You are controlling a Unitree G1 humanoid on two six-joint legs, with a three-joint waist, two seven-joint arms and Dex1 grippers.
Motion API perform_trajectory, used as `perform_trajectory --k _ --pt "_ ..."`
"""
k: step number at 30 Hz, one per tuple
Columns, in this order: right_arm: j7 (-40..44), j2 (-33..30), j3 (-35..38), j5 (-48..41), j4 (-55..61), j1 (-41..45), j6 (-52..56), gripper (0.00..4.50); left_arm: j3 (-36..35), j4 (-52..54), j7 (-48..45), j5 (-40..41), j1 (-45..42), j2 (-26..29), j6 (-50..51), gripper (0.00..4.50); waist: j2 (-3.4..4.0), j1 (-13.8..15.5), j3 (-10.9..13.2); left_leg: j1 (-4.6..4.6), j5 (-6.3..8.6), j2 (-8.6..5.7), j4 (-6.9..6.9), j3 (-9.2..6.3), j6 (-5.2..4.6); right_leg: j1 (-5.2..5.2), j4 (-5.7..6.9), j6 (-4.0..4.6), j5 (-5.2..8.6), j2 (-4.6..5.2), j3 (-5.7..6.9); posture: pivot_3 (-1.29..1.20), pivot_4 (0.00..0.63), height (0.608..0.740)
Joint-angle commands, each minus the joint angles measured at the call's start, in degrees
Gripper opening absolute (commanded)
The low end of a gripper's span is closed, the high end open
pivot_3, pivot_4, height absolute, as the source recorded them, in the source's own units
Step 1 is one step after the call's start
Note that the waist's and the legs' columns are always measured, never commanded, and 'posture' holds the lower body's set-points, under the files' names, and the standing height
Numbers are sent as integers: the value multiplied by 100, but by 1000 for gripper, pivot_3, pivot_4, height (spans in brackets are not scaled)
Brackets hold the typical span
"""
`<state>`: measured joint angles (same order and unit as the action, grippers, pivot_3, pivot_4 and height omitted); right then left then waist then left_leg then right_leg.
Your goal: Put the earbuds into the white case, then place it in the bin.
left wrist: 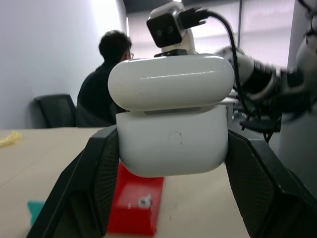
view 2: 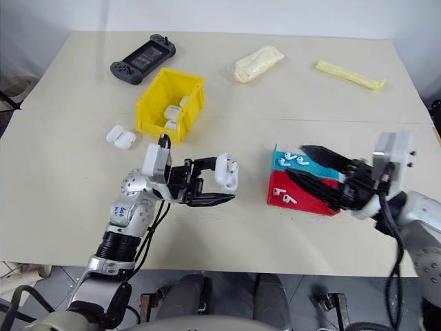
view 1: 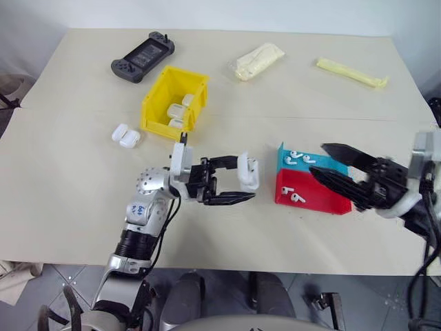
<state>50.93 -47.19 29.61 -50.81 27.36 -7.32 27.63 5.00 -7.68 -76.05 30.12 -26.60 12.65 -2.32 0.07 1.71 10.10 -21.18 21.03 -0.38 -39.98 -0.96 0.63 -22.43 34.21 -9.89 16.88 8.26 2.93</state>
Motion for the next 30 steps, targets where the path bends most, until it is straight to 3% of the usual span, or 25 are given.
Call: perform_trajectory --k 1,7,12,17,21,26,30 --pt "1017 -216 304 1313 -932 -562 -1414 4458 19 -38 -180 -53 12 -42 -409 2795 0 13 0 -1 1 -1 0 2 -2 3 -6 -3 -2 0 -1 0 150 740" --pt "1460 -440 283 1839 -1935 -403 -2042 4458 40 -214 -138 -116 -66 -202 -697 2795 2 -55 -1 11 -1 6 0 11 -1 2 1 -5 -3 0 -6 0 150 740" --pt "1518 -793 -194 1862 -2148 586 -1706 4458 74 -214 -24 -138 -96 -303 -720 2795 3 -45 -1 12 -2 7 -3 9 1 2 2 -4 -4 0 -6 0 150 740" --pt "1571 -1266 -1675 2303 -2519 2644 -748 4458 205 -304 38 -279 -183 -358 -685 2795 7 -52 -1 10 -3 7 -8 7 3 0 2 -1 -6 0 -4 0 150 740" --pt "1662 -1268 -3250 3513 -3237 4196 -210 4458 323 -355 71 -347 -223 -461 -721 2795 6 -24 0 -3 -4 7 -7 -2 4 -4 -6 0 -6 0 5 0 150 740" --pt "1760 -805 -4393 4571 -4254 5360 -281 4458 426 -349 178 -455 -245 -549 -721 2795 6 -47 0 -14 -3 2 2 -2 3 -10 -19 -1 -6 3 9 0 150 740" --pt "2034 -528 -4826 5028 -4945 5853 -534 4458 436 -301 291 -495 -243 -567 -753 2795 7 -59 1 -15 -3 4 4 1 3 -14 -20 -1 -6 2 13 0 150 740"
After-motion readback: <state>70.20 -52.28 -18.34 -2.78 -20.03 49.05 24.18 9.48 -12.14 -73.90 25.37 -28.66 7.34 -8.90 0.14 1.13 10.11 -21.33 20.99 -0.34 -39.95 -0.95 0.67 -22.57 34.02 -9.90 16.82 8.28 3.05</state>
